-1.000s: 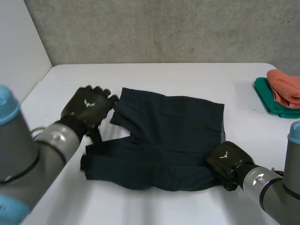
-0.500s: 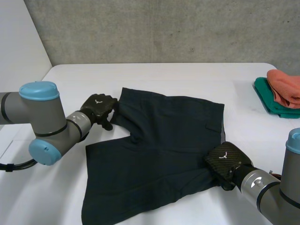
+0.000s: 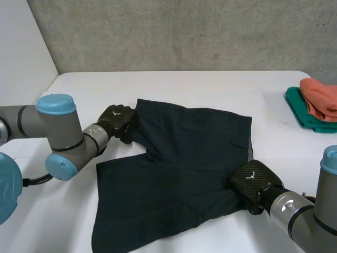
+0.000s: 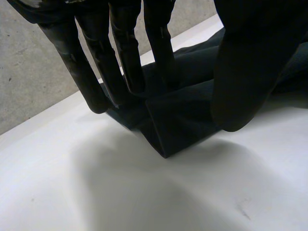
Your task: Fold the laundry.
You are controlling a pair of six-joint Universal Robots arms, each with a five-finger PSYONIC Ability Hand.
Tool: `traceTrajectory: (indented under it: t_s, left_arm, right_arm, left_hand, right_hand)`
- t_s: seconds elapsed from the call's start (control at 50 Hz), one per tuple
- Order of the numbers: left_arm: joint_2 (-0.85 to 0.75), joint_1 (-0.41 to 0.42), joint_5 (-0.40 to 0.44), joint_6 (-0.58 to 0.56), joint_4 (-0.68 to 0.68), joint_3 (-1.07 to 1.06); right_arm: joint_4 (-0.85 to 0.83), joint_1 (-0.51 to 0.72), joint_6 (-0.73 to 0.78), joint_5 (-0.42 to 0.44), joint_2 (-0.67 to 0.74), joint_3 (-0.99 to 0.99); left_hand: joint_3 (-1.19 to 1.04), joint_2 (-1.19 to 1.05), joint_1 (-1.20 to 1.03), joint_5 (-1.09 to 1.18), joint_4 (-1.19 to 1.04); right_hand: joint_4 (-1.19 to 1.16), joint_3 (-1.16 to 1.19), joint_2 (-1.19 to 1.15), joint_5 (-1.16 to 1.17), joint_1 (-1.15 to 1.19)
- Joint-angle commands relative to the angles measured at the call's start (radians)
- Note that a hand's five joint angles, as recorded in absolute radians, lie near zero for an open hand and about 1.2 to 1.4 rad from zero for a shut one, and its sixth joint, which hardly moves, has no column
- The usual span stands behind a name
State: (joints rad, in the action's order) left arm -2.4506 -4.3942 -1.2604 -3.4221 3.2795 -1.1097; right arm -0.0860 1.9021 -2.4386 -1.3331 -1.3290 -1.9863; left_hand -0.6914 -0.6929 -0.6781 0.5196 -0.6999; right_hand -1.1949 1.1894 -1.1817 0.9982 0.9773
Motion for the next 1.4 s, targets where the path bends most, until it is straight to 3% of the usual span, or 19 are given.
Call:
traceTrajectory:
  t_s: [0.02, 0.2, 0.38, 0.5, 0.68, 0.96, 1.04, 1.06, 1.14, 1.4]
  left_arm:
    - [-0.036, 0.006, -0.001, -0.002, 0.002, 0.042]
    - [-0.071, 0.009, -0.004, -0.003, 0.003, 0.077]
    - [-0.071, 0.013, -0.053, -0.006, 0.005, 0.082]
    - [-0.036, 0.033, -0.120, -0.031, 0.002, 0.045]
    - [0.117, 0.041, -0.214, -0.172, 0.012, -0.172]
    - [0.142, 0.059, -0.261, -0.192, 0.015, -0.242]
    - [0.142, 0.058, -0.286, -0.194, 0.014, -0.243]
    - [0.148, 0.059, -0.300, -0.194, 0.011, -0.243]
    - [0.156, 0.064, -0.333, -0.192, 0.008, -0.245]
    - [0.418, 0.094, -0.330, -0.163, -0.030, -0.409]
  right_arm:
    - [-0.001, 0.000, 0.000, 0.000, -0.001, 0.000]
    - [-0.001, 0.000, 0.000, 0.000, -0.001, 0.000]
    - [-0.001, 0.000, 0.000, 0.000, -0.001, 0.000]
    - [-0.001, 0.000, 0.000, -0.001, 0.001, 0.000]
    - [-0.001, -0.001, -0.002, -0.003, -0.001, 0.000]
    - [0.002, -0.001, -0.030, -0.001, -0.009, 0.000]
    - [0.002, -0.001, -0.030, -0.001, -0.012, 0.000]
    - [0.002, -0.001, -0.031, -0.001, -0.012, 0.000]
    - [0.002, -0.003, -0.030, -0.003, -0.013, 0.000]
    - [0.000, -0.003, -0.063, -0.005, -0.030, -0.003]
  left_hand:
    - [-0.168, -0.166, -0.181, 0.165, -0.159]
    - [-0.256, -0.254, -0.269, 0.253, -0.247]
    - [-0.704, -0.703, -0.717, 0.701, -0.696]
    - [-0.705, -0.703, -0.718, 0.702, -0.696]
    - [-0.705, -0.703, -0.718, 0.702, -0.696]
    - [-0.705, -0.703, -0.718, 0.702, -0.696]
    - [-0.492, -0.490, -0.505, 0.489, -0.483]
    - [-0.325, -0.324, -0.339, 0.323, -0.317]
    - [-0.045, -0.044, -0.059, 0.043, -0.037]
    - [0.108, 0.109, 0.095, -0.111, 0.116]
  right_hand:
    - [-0.201, 0.207, -0.215, 0.224, 0.419]
    - [-0.201, 0.207, -0.215, 0.224, 0.419]
    - [-0.201, 0.207, -0.215, 0.224, 0.419]
    - [-0.201, 0.207, -0.215, 0.224, 0.419]
    - [-0.201, 0.207, -0.215, 0.224, 0.419]
    - [-0.201, 0.207, -0.215, 0.224, 0.419]
    - [-0.201, 0.207, -0.215, 0.224, 0.419]
    - [-0.201, 0.207, -0.215, 0.224, 0.419]
    - [-0.201, 0.207, -0.215, 0.224, 0.419]
    - [-0.201, 0.207, -0.215, 0.224, 0.419]
